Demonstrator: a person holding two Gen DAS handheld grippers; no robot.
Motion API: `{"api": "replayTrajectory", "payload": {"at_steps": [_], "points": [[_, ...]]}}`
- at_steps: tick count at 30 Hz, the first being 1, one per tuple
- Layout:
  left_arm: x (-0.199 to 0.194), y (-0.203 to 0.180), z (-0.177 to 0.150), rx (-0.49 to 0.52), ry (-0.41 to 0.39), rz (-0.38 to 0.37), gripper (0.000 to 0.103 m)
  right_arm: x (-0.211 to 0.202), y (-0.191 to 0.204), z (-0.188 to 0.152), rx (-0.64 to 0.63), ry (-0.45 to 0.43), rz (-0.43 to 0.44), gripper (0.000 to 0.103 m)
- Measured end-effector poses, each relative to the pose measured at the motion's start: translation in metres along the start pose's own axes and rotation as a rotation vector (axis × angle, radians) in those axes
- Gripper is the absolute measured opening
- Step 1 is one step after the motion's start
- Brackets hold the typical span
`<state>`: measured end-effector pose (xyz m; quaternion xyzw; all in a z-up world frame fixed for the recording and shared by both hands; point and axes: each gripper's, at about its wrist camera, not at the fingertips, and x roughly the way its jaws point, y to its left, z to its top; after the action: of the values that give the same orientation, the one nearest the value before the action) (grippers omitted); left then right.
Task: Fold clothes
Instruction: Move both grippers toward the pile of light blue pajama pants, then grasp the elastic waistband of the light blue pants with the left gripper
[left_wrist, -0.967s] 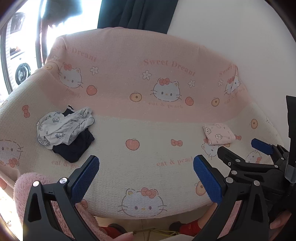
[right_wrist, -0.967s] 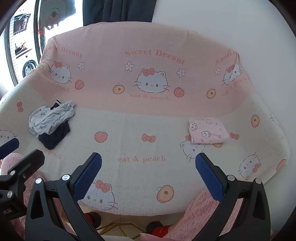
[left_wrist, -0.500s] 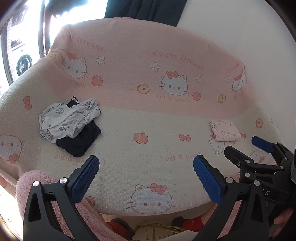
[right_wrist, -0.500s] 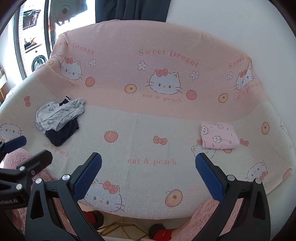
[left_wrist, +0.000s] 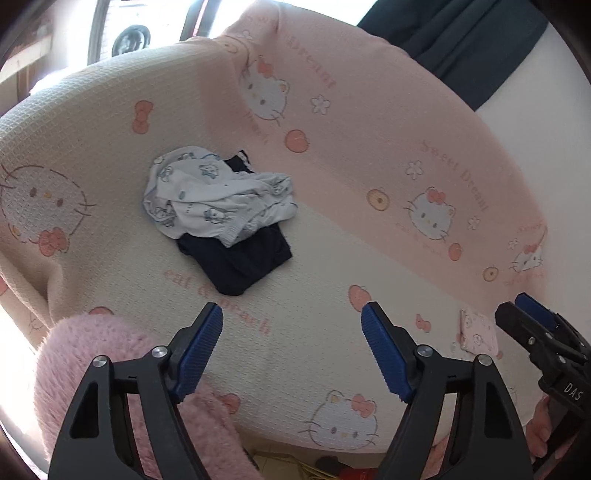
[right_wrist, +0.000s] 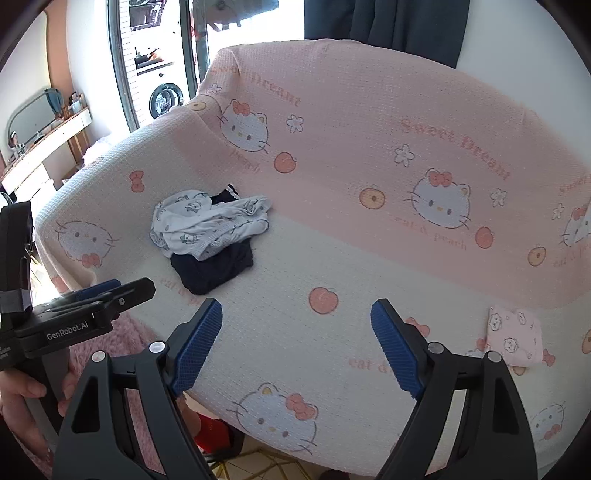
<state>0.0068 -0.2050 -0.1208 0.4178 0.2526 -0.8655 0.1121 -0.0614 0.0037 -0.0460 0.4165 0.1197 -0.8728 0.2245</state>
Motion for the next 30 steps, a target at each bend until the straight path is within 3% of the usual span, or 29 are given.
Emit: {"api": "replayTrajectory", "payload": {"at_steps": [1, 3, 4, 5, 6, 7, 11, 17, 20, 28, 29, 30], "points": [[0.007, 0.009, 0.007, 0.006, 0.016, 0.04, 0.069, 0.011, 0.006, 0.007, -0.011, 0.009, 0.007, 0.085], [0.027, 0.022, 0.024, 0.02, 0.06, 0.096, 0.045, 0.035, 0.018, 0.019, -0.033, 0.025, 0.021, 0.084], [0.037, 0.027, 0.033, 0.024, 0.081, 0.117, 0.037, 0.047, 0.024, 0.025, -0.043, 0.032, 0.032, 0.079], [0.047, 0.031, 0.041, 0.027, 0.099, 0.133, 0.031, 0.061, 0.029, 0.03, -0.048, 0.048, 0.047, 0.057], [0.057, 0.031, 0.049, 0.027, 0.099, 0.128, 0.031, 0.074, 0.032, 0.035, -0.052, 0.07, 0.065, 0.047], [0.067, 0.032, 0.056, 0.027, 0.102, 0.126, 0.031, 0.087, 0.034, 0.04, -0.052, 0.085, 0.079, 0.043], [0.12, 0.019, 0.074, 0.016, 0.166, 0.122, 0.032, 0.139, 0.037, 0.052, -0.032, 0.122, 0.097, 0.045], [0.202, 0.009, 0.086, 0.045, 0.245, 0.184, 0.039, 0.194, 0.022, 0.063, 0.049, 0.172, 0.107, 0.049], [0.218, 0.012, 0.084, 0.05, 0.247, 0.216, 0.041, 0.23, 0.025, 0.071, 0.02, 0.191, 0.136, 0.057], [0.244, 0.015, 0.08, 0.109, 0.229, 0.323, 0.042, 0.317, 0.036, 0.082, 0.008, 0.261, 0.164, 0.057], [0.244, 0.014, 0.081, 0.109, 0.226, 0.327, 0.04, 0.317, 0.035, 0.08, 0.016, 0.265, 0.165, 0.057], [0.244, 0.016, 0.083, 0.1, 0.219, 0.323, 0.025, 0.313, 0.033, 0.077, 0.023, 0.268, 0.167, 0.057]]}}
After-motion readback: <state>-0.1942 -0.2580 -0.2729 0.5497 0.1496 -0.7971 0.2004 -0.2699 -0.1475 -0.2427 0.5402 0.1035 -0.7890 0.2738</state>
